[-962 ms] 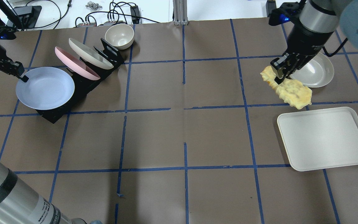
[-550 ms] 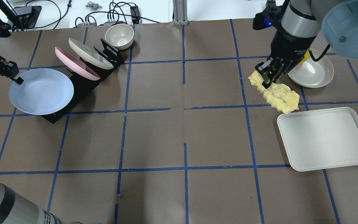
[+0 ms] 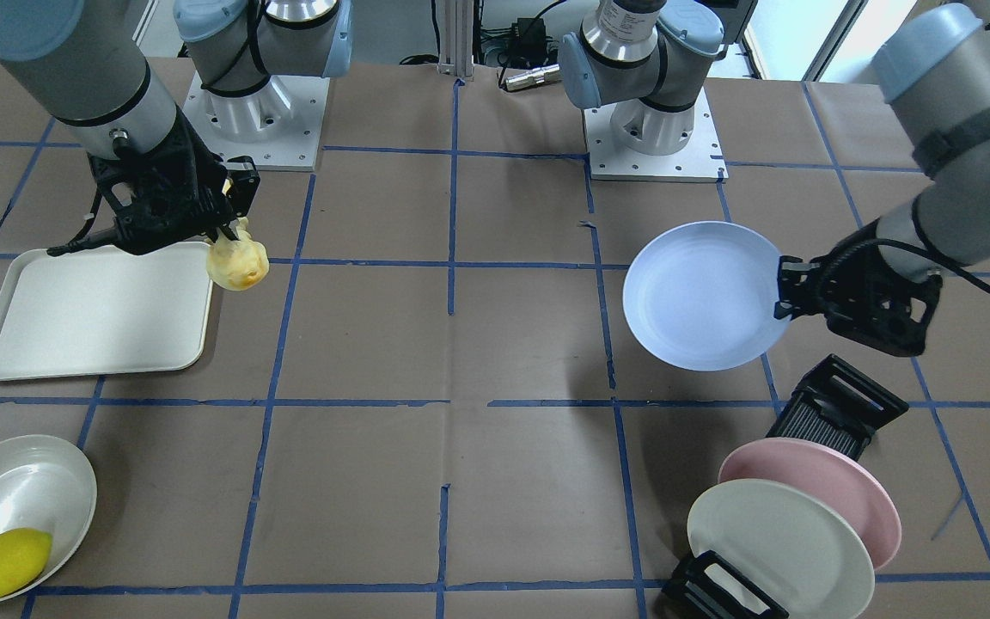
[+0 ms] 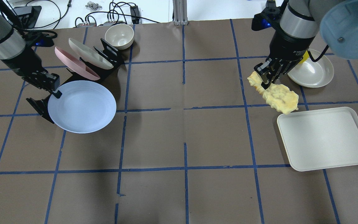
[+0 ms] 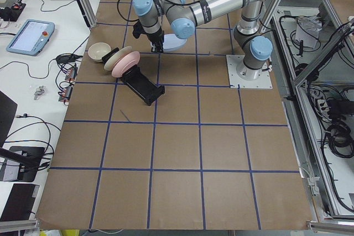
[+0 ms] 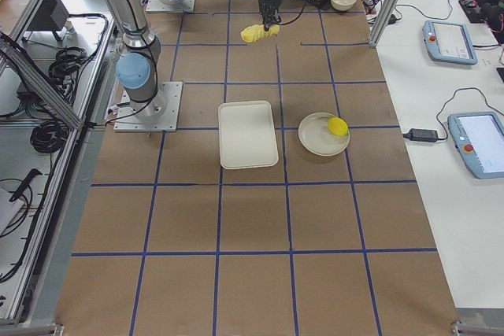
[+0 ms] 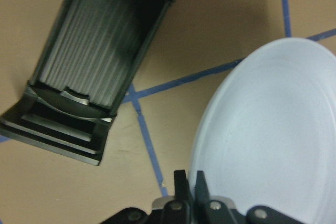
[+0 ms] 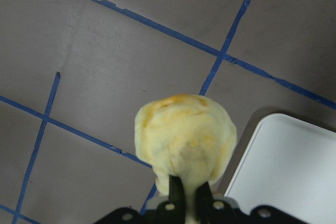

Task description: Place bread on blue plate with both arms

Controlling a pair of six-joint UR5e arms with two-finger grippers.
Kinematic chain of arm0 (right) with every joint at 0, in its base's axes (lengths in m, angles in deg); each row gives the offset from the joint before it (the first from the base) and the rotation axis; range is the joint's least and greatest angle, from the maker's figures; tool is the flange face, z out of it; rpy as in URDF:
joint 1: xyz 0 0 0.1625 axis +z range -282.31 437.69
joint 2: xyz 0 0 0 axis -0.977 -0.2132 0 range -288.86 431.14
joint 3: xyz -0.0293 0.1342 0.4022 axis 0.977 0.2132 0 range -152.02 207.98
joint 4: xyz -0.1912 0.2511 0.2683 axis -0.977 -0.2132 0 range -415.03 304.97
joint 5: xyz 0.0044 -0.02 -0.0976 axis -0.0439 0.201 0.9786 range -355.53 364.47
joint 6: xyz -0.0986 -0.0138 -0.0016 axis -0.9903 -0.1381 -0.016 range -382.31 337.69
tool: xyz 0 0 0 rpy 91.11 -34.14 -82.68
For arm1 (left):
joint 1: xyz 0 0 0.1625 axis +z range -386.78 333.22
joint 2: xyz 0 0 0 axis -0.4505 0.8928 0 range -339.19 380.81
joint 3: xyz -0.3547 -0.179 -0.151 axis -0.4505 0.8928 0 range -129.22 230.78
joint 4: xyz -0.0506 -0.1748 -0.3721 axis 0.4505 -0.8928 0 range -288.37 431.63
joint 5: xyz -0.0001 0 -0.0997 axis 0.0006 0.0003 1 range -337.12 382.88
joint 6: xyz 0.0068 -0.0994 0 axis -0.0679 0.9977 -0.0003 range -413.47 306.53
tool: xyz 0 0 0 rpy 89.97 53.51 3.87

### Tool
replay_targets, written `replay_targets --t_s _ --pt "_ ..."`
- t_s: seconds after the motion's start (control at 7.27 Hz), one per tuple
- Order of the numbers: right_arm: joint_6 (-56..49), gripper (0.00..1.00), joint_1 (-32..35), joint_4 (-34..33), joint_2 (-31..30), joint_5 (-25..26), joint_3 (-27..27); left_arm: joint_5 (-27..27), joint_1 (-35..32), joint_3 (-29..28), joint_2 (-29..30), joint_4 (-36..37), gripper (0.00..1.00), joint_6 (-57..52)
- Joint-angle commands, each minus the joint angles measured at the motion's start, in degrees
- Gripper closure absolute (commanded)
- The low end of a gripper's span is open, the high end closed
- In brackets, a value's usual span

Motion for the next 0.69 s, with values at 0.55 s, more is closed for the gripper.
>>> replay_targets --t_s 0.55 --pt "-0.3 0.88 -0.1 -0.7 0.5 -0.4 -0.3 6.7 -21.9 3.8 10.1 24.8 0.94 26.8"
